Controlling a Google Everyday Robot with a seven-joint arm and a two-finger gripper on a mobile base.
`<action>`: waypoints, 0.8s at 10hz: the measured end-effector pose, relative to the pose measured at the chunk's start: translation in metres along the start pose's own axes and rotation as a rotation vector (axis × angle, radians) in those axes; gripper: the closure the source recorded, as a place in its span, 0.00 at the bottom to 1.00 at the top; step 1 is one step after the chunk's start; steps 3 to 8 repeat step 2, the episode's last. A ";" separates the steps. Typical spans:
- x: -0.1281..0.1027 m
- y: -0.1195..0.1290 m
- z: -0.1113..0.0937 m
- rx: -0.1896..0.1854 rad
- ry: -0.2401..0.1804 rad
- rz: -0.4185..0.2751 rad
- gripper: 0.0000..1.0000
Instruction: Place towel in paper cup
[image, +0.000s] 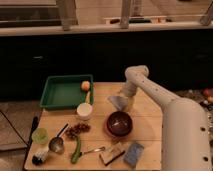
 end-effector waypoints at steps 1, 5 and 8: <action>-0.001 0.000 0.002 -0.003 0.001 -0.004 0.24; -0.003 0.000 0.005 -0.007 0.001 -0.009 0.34; -0.003 0.000 0.005 -0.007 0.001 -0.009 0.34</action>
